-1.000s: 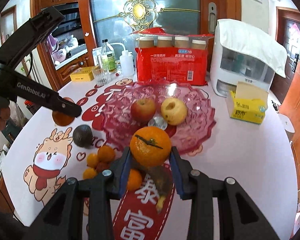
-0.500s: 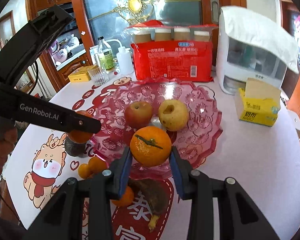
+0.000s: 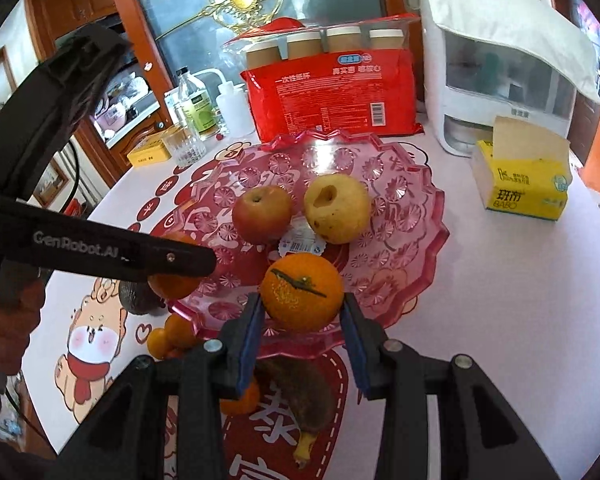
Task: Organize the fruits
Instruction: 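Carry both oranges over the bowl and open both tools to drop them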
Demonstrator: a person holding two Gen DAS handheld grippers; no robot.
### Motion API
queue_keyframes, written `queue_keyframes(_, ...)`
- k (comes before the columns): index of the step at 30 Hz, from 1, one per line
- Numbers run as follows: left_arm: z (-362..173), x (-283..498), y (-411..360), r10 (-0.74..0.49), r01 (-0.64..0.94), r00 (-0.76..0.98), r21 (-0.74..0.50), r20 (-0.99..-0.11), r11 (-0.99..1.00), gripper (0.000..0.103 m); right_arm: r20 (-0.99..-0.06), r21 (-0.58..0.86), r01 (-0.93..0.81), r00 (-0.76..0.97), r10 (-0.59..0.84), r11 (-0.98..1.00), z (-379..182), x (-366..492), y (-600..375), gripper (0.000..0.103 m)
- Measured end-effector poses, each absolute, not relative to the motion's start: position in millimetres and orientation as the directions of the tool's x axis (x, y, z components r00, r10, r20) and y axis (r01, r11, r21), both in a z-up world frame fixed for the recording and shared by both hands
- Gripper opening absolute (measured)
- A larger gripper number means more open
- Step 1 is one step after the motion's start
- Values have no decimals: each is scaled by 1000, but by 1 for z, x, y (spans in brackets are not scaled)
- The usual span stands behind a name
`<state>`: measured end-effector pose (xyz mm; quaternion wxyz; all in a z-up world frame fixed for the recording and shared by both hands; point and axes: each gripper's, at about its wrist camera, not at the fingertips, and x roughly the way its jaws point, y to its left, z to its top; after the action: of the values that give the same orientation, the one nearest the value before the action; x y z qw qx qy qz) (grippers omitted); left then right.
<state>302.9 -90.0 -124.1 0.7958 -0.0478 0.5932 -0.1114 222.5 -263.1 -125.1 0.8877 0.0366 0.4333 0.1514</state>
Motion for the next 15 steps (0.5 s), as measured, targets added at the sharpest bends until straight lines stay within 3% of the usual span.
queue_keyframes(6, -106, 292, -84, -234, 115, 323, -207, -917, 972, 68, -760, 211, -209, 579, 295, 955, -122, 221, -267, 40)
queue_keyframes(15, -98, 261, -73, -212, 72, 329, -199, -920, 977, 69, -712, 226, -229, 625, 321, 947, -98, 202, -276, 42)
